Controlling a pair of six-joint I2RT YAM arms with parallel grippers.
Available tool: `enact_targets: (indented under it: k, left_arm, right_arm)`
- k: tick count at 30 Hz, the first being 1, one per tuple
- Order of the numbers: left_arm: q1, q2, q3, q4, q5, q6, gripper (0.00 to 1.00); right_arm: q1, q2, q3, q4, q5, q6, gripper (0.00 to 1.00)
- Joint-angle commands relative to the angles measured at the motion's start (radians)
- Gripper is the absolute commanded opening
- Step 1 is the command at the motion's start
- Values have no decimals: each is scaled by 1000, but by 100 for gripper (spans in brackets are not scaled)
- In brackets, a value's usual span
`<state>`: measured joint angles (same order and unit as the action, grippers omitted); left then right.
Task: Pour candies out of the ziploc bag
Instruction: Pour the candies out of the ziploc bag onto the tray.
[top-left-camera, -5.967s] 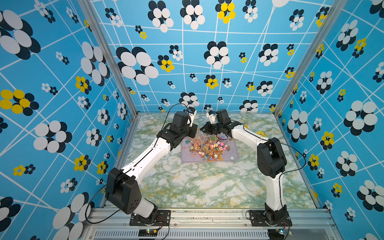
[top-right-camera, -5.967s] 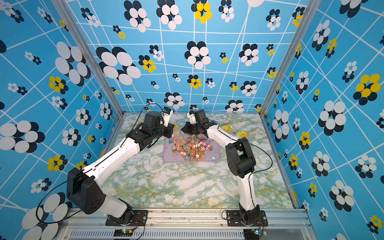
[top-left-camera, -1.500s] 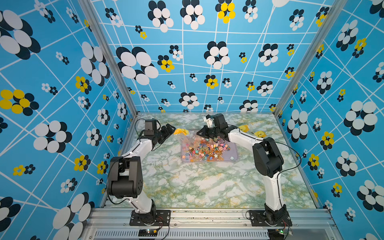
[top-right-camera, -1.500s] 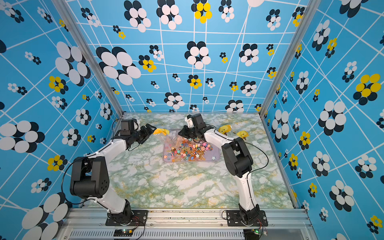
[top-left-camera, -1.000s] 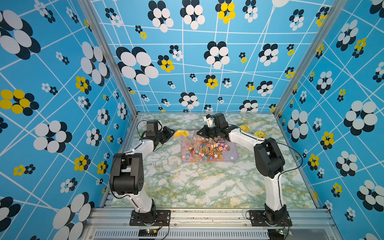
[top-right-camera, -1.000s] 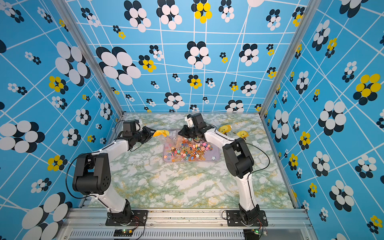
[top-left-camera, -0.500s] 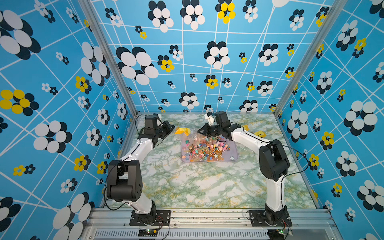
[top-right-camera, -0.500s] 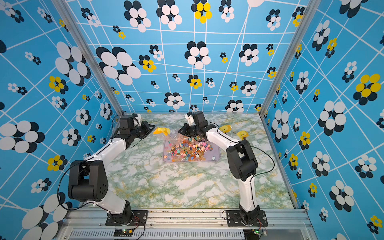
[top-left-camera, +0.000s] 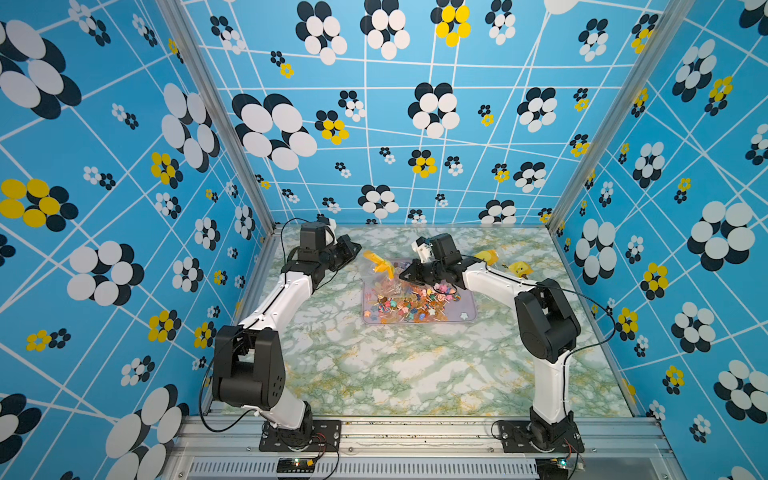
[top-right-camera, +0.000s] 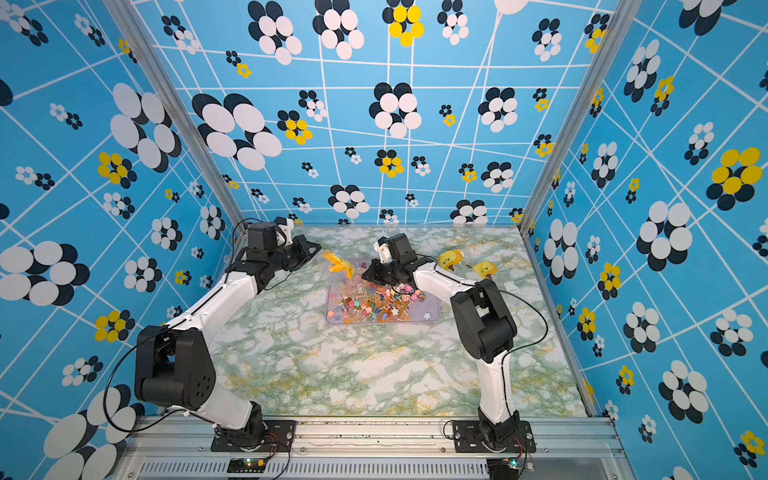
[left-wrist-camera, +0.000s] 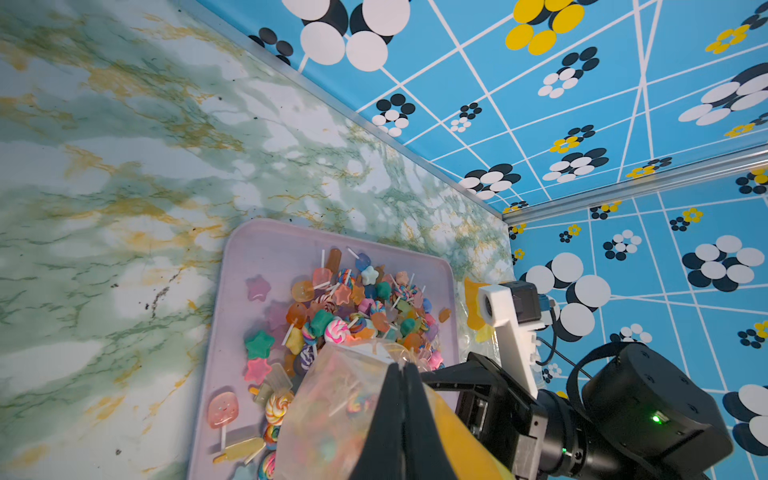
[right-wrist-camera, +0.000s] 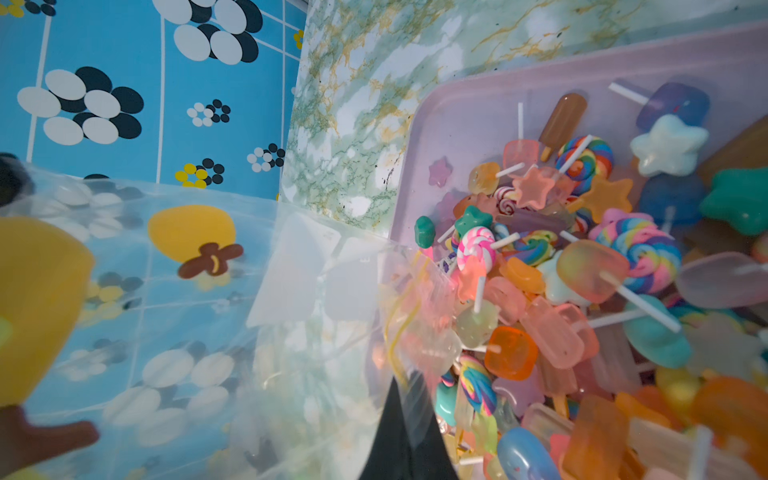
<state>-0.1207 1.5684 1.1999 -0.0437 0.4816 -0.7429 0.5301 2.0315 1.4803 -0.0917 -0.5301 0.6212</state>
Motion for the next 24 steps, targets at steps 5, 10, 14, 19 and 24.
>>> enact_targets:
  k: [5,10,14,19,24]
  left_arm:
    - [-22,-41,89,-52,-23,30,0]
    - [-34,-60,127,-75,-26,33,0]
    - [-42,-71,159,-100,-29,39,0]
    - [-46,-81,175,-122,-32,46,0]
    - [-50,-93,175,-125,-31,46,0]
  right_arm:
    - [-2,-62,-23,29,8,0,0]
    - [-4,-81,-24,40,3,9,0]
    - [-4,-92,-23,42,1,11,0]
    - [-4,-106,-31,46,1,14,0]
    - [-4,-130,-44,42,5,10,0]
